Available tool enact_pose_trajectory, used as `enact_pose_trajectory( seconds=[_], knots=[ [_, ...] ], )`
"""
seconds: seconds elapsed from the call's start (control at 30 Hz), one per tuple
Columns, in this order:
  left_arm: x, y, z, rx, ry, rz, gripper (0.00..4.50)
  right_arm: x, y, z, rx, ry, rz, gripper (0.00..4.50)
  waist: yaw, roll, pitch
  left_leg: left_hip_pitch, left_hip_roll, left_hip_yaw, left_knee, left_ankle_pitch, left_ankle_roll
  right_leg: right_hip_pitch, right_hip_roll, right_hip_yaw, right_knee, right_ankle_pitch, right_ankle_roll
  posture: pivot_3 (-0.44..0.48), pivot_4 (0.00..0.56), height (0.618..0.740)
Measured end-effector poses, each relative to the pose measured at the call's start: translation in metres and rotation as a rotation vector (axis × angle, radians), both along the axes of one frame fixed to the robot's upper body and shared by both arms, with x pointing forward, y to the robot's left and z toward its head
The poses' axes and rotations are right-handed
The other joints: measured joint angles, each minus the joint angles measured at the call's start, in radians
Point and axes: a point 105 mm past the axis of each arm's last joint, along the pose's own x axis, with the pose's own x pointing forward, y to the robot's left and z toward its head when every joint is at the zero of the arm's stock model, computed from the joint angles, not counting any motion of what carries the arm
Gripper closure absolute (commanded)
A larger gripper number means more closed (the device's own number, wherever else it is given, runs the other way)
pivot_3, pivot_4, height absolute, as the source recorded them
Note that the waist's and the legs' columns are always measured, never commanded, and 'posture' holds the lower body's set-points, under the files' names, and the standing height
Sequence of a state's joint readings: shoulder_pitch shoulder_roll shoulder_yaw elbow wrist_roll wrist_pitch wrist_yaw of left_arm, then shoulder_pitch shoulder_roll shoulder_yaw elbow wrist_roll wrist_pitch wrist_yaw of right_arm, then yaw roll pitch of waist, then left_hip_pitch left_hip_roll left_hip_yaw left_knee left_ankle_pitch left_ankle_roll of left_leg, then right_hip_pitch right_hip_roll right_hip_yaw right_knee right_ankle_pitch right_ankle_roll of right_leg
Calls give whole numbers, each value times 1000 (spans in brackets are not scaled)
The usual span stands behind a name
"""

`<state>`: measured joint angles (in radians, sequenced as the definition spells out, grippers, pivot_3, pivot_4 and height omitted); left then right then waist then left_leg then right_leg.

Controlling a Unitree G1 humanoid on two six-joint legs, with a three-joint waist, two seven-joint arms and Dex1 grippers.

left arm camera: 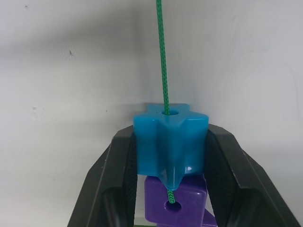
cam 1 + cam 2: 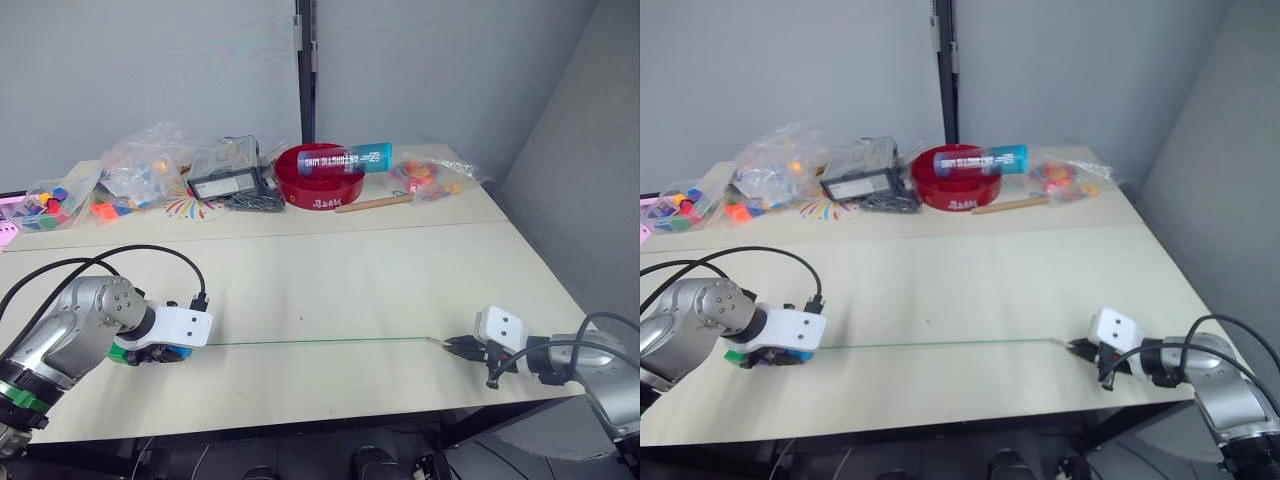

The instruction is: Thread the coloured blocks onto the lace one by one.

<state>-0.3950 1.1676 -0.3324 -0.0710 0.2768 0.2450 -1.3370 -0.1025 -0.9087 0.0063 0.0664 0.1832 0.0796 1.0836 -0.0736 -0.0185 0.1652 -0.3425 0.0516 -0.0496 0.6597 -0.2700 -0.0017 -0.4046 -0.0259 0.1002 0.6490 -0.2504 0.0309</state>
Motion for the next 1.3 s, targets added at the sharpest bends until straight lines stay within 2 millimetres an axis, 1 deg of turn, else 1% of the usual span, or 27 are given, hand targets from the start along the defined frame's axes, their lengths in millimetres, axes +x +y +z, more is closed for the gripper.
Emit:
enact_pose_trajectory(
  seconds=[0.1,0.17,0.23,0.3,0.33,0.47,0.7,0.77,0.93,1.13,1.17,1.2,1.23,1.27,1.3],
  knots=[
    [3,0,2,-1,-17,-4,3106,0,-1,0,-3,1,-4,4500,2,0,0,0,0,0,0,0,0,1,0,0,0,0,0,0,150,731],
    [8,4,5,-1,-37,8,3106,1,-2,0,-7,-1,-7,4500,3,0,0,0,0,0,0,0,0,0,0,0,0,0,0,0,150,731],
    [16,15,9,7,-68,57,3106,1,-5,1,-16,-4,-21,4500,2,-1,0,0,0,0,0,0,0,0,0,0,0,0,0,0,150,731],
    [20,33,7,39,-70,133,3106,2,-12,3,-28,-2,-53,4500,1,-1,1,-1,0,0,0,0,0,0,0,0,-1,-1,1,0,150,731],
    [23,37,9,43,-74,151,3106,2,-16,3,-35,1,-68,4500,4,-2,0,-2,0,0,0,0,0,0,0,0,-1,-1,1,0,150,731],
    [30,34,8,43,-84,121,3106,5,-22,4,-47,-4,-99,4500,14,-2,0,-2,-1,1,0,0,0,1,-2,0,-2,-1,2,0,150,731],
    [30,33,7,51,-82,91,3106,6,-24,4,-47,-6,-108,4500,16,-1,0,-1,-1,1,0,0,0,1,-2,0,-1,-1,2,0,150,731],
    [27,35,6,50,-75,96,3106,5,-21,5,-47,-8,-103,4500,16,-1,-1,-1,-1,1,0,0,0,1,-2,0,-1,-1,2,0,150,731],
    [21,41,4,47,-68,134,3106,3,-5,5,-28,3,-77,4500,2,1,-2,0,-1,1,0,-3,5,1,-1,0,0,-3,1,0,150,731],
    [17,44,4,31,-72,167,3106,10,8,4,-12,2,-66,4500,-7,0,-2,2,0,1,0,-4,6,2,0,1,0,-3,1,0,150,731],
    [17,44,4,28,-73,169,2606,12,10,5,-12,0,-62,4164,-8,0,-2,2,0,1,0,-4,6,2,0,1,0,-3,1,0,150,731],
    [16,44,5,25,-77,171,2029,14,11,5,-9,-3,-62,3724,-11,0,-2,3,0,1,0,-4,6,2,0,1,0,-4,1,0,150,731],
    [17,44,6,24,-81,171,1758,15,12,6,-7,-4,-66,3490,-12,0,-2,3,0,1,0,-4,6,2,0,1,0,-4,1,0,150,731],
    [17,45,7,19,-88,175,1449,18,11,7,-7,-5,-72,3160,-16,-1,-1,2,0,1,0,-4,6,1,0,1,0,-4,1,0,150,731],
    [17,44,8,14,-92,176,974,19,10,7,-7,-4,-78,2665,-17,-1,-1,2,0,1,0,-4,6,1,0,1,0,-4,1,0,150,731]
  ],
)
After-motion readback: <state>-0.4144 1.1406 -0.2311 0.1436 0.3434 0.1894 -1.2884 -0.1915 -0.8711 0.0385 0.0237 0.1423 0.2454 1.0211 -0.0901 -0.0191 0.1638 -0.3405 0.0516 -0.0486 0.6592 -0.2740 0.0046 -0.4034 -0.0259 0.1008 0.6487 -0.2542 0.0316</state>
